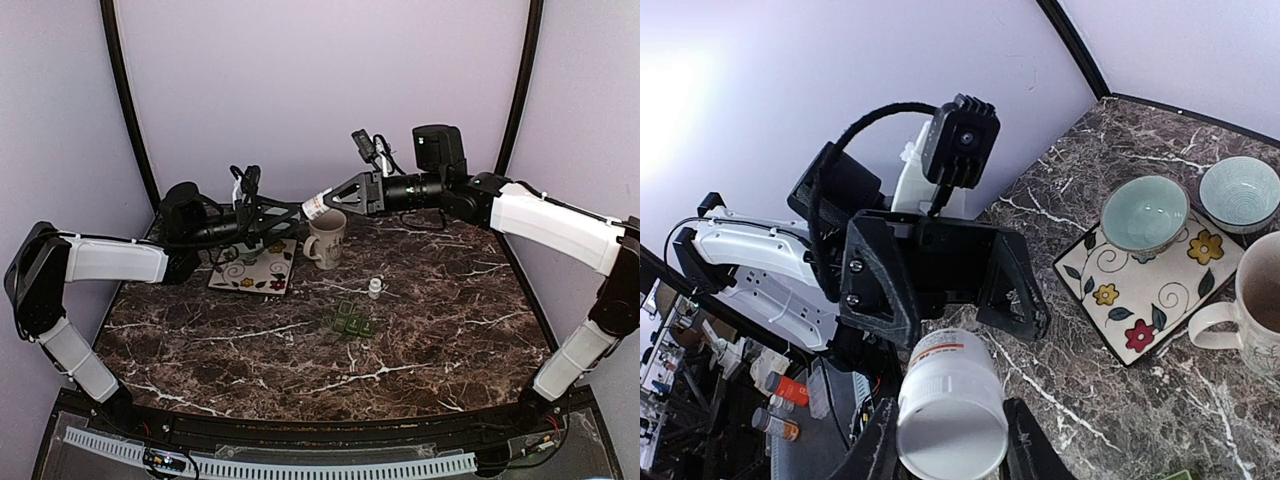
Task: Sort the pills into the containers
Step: Pass from the right arm to the left
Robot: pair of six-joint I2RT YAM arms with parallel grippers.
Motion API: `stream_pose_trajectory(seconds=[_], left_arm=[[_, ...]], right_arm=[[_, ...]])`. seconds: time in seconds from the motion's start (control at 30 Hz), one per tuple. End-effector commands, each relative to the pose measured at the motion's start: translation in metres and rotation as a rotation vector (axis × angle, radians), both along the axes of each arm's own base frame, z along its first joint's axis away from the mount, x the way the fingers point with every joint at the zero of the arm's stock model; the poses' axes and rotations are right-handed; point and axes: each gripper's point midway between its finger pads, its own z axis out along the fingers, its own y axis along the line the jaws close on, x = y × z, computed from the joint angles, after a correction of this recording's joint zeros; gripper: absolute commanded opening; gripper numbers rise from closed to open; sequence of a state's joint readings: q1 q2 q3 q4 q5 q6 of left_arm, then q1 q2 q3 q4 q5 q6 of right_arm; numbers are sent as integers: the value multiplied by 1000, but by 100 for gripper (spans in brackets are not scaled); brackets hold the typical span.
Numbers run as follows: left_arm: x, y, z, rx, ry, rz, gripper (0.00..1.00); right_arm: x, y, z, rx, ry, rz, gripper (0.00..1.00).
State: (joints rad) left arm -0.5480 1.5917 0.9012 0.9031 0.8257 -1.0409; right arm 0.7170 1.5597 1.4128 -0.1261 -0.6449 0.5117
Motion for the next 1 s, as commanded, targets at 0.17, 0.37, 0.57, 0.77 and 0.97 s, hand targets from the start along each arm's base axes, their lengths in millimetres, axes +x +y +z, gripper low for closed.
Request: stream_pose_trajectory(seconds=[0.17,0.37,0.57,0.77,0.97], left_arm=[[-13,3,46,-116,-86,-63,74],[-15,4,47,-123,-85,-73,72],[-15,4,48,-128,-88,-73,72],[-15,3,47,-125,-87,-80,71],[-11,2,36,-96,-75,-60,71]], right_arm=[[6,5,0,45,13,13,0],[10,11,-1,51,21,26,0],[11,15,0,55,29,40,0],[11,17,4,68,27,57,0],[9,16,5,75,26,63,0]])
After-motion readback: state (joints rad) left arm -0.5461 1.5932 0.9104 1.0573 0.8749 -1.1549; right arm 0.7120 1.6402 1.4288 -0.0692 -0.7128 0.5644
